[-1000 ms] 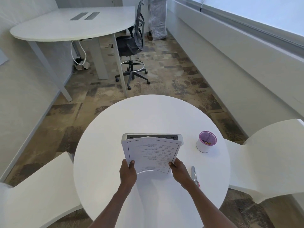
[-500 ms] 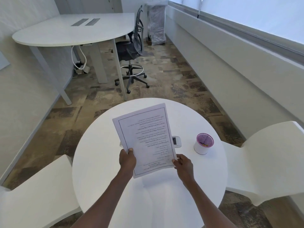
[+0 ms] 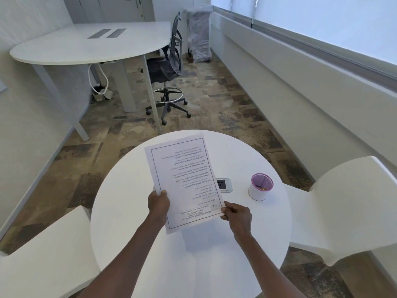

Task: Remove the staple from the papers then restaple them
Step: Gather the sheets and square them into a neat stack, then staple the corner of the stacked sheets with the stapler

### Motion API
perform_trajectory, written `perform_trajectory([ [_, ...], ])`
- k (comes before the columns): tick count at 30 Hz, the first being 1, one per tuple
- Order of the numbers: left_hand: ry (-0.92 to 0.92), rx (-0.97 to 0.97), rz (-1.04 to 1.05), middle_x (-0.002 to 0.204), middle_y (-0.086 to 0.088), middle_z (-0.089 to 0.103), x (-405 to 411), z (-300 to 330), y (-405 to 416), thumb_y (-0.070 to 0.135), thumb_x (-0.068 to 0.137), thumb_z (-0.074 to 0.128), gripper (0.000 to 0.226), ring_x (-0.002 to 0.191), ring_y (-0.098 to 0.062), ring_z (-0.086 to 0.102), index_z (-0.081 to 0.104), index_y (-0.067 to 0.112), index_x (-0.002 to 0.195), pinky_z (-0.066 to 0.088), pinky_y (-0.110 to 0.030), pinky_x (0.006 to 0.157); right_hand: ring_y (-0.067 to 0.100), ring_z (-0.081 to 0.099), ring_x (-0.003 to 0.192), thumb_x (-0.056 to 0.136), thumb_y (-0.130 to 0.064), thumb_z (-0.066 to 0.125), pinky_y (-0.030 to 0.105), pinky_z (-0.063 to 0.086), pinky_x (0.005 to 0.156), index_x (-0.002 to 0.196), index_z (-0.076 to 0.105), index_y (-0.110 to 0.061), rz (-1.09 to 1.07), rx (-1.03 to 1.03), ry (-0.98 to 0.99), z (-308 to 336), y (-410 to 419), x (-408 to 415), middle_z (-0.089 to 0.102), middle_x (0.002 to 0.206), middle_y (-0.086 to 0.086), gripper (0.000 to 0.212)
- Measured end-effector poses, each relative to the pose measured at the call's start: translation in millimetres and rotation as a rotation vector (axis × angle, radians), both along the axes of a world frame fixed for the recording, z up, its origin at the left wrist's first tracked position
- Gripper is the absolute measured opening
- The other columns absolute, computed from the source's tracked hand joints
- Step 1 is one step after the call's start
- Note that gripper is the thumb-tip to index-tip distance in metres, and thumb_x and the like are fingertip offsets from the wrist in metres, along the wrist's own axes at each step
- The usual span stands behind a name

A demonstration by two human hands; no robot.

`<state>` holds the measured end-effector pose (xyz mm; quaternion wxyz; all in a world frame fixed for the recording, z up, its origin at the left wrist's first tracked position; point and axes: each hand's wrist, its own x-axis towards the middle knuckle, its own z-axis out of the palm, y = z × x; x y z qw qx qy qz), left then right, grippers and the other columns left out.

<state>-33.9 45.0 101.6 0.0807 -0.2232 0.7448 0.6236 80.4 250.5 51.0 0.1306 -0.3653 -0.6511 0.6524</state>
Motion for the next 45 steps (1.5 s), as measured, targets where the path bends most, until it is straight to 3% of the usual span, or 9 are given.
perform_trajectory([
  [4, -0.085, 0.077, -0.109, 0.110, -0.010, 0.067, -4, -8, -14, 0.019, 0.096, 0.060, 0.026, 0.098, -0.027, 0.062, 0.065, 0.007, 0.118, 0.048, -0.033, 0.083, 0.018, 0.068, 0.055, 0.080, 0.008, 0.072, 0.023, 0.060, 0.060, 0.107, 0.072, 0.006, -0.053, -0.114, -0.014, -3, -3, 1, 0.074, 0.087, 0.011, 0.027],
  [8, -0.217, 0.267, -0.082, 0.086, -0.008, 0.063, 4, -23, -26, 0.017, 0.091, 0.068, 0.010, 0.072, -0.020, 0.059, 0.067, 0.009, 0.085, 0.047, -0.028, 0.066, 0.028, 0.069, 0.067, 0.080, 0.011, 0.071, 0.018, 0.058, 0.053, 0.106, 0.071, 0.010, -0.150, -0.186, -0.008, -8, -7, -1, 0.073, 0.092, 0.018, 0.026],
  [15, -0.401, 0.523, -0.157, 0.085, -0.003, 0.073, 61, -60, -4, 0.011, 0.087, 0.072, 0.010, 0.081, -0.018, 0.068, 0.070, 0.008, 0.096, 0.045, -0.027, 0.072, 0.013, 0.069, 0.055, 0.081, 0.011, 0.069, 0.023, 0.059, 0.056, 0.102, 0.072, 0.008, -0.218, -0.125, -0.111, -36, -23, -1, 0.070, 0.078, 0.004, 0.022],
  [19, -0.485, 0.554, -0.151, 0.086, -0.010, 0.076, 82, -77, 23, 0.015, 0.082, 0.079, 0.021, 0.077, -0.021, 0.070, 0.073, 0.002, 0.096, 0.052, -0.029, 0.073, 0.015, 0.071, 0.059, 0.082, 0.009, 0.068, 0.027, 0.059, 0.060, 0.105, 0.073, 0.006, -0.218, -0.133, -0.141, -51, -34, 0, 0.075, 0.087, 0.014, 0.023],
  [25, -0.589, 0.642, -0.033, 0.080, -0.016, 0.073, 84, -86, 55, 0.006, 0.092, 0.067, 0.014, 0.063, -0.018, 0.065, 0.069, -0.004, 0.101, 0.057, -0.021, 0.050, 0.022, 0.070, 0.063, 0.082, 0.001, 0.072, 0.029, 0.059, 0.057, 0.095, 0.075, -0.006, -0.220, -0.316, -0.122, -54, -42, 7, 0.077, 0.083, 0.013, 0.015],
  [33, -0.635, 0.815, 0.150, 0.101, -0.024, 0.068, 81, -90, 66, -0.005, 0.095, 0.056, 0.015, 0.084, -0.025, 0.068, 0.061, -0.009, 0.108, 0.061, -0.025, 0.054, 0.020, 0.070, 0.066, 0.085, 0.008, 0.066, 0.028, 0.060, 0.065, 0.094, 0.074, -0.003, -0.063, -0.408, -0.095, -52, -23, 11, 0.078, 0.083, 0.013, 0.017],
  [38, -0.615, 0.831, 0.150, 0.111, -0.025, 0.065, 77, -88, 73, -0.007, 0.096, 0.053, 0.012, 0.101, -0.035, 0.068, 0.058, -0.013, 0.105, 0.054, -0.035, 0.094, 0.017, 0.068, 0.065, 0.083, 0.000, 0.070, 0.029, 0.058, 0.060, 0.100, 0.074, -0.003, -0.032, -0.178, -0.162, -56, -14, 12, 0.076, 0.078, 0.009, 0.018],
  [42, -0.611, 0.829, 0.190, 0.127, -0.026, 0.060, 75, -89, 74, -0.011, 0.095, 0.053, 0.027, 0.121, -0.040, 0.060, 0.054, -0.015, 0.121, 0.048, -0.040, 0.104, 0.014, 0.066, 0.079, 0.082, -0.009, 0.070, 0.019, 0.047, 0.067, 0.100, 0.075, -0.009, -0.080, 0.320, -0.358, -64, 1, 28, 0.073, 0.089, 0.004, 0.019],
  [45, -0.612, 0.834, 0.207, 0.129, -0.027, 0.059, 74, -88, 74, -0.011, 0.094, 0.054, 0.035, 0.121, -0.041, 0.060, 0.051, -0.017, 0.128, 0.049, -0.040, 0.101, 0.024, 0.060, 0.095, 0.084, -0.016, 0.072, 0.028, 0.044, 0.077, 0.111, 0.065, -0.009, -0.076, 0.475, -0.495, -69, 11, 39, 0.060, 0.109, 0.011, 0.029],
])
